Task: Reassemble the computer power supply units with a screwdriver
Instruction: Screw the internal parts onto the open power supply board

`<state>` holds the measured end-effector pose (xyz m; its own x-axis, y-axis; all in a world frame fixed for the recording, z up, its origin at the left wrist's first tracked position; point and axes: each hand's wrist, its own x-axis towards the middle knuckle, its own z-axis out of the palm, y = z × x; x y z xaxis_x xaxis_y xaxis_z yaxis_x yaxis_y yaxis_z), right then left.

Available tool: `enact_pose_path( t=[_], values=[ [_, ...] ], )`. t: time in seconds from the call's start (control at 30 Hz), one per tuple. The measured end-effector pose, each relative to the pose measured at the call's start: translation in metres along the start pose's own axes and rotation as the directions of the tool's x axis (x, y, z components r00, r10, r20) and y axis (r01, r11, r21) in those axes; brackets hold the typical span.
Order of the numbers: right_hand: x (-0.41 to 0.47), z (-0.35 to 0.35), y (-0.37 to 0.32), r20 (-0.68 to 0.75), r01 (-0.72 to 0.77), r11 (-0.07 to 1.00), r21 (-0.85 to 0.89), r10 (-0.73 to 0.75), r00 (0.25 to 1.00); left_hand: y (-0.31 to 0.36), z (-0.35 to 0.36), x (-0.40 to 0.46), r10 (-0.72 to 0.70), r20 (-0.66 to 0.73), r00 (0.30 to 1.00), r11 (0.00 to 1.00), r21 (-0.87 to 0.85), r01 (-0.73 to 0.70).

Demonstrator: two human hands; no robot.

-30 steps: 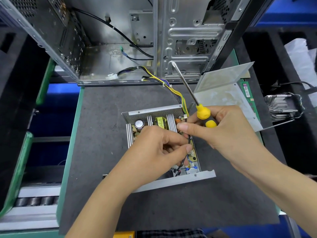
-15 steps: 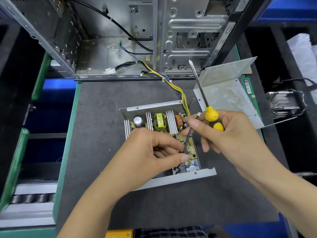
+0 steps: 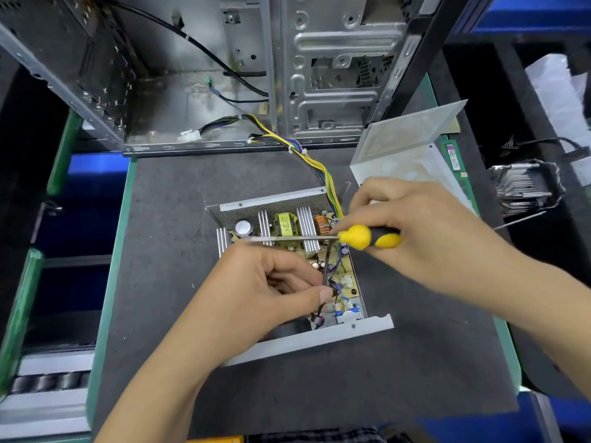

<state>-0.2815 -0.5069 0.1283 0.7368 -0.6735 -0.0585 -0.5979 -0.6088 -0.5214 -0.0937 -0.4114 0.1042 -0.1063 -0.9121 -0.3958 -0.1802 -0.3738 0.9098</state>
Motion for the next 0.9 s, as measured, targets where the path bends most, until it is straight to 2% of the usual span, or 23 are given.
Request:
enact_pose_path(
  t=[0.07,0.33,0.47,0.57,0.7,0.9],
  values=[
    [0.006,0.004,0.0,0.059,0.029,0.998,-0.049,-0.026,0.998,-0.001,0.001,0.001,-0.023,-0.005,1.0,0.999,-0.022,0.023],
    [0.02,0.011,0.004,0.05,0.125,0.991,-0.039,-0.123,0.991,-0.003,0.0,0.003,-0.051,-0.02,0.999,0.997,-0.051,0.05],
    [0.024,0.01,0.009,0.024,0.09,0.996,-0.021,-0.09,0.996,0.001,-0.003,0.001,-0.042,0.005,0.999,0.998,-0.038,0.043],
    [0.023,0.005,0.013,0.04,0.001,0.99,0.141,-0.006,0.999,0.006,-0.003,0.0,-0.053,-0.005,0.999,0.997,-0.049,0.053],
    [0.021,-0.005,0.019,0.139,-0.094,0.914,0.395,0.042,0.989,0.009,-0.002,0.001,-0.078,-0.043,0.996,0.996,-0.045,0.076],
    [0.021,-0.014,0.015,0.129,-0.107,0.761,0.64,0.031,0.991,0.004,0.003,0.005,-0.052,-0.006,0.999,0.999,-0.007,0.052]
  ],
)
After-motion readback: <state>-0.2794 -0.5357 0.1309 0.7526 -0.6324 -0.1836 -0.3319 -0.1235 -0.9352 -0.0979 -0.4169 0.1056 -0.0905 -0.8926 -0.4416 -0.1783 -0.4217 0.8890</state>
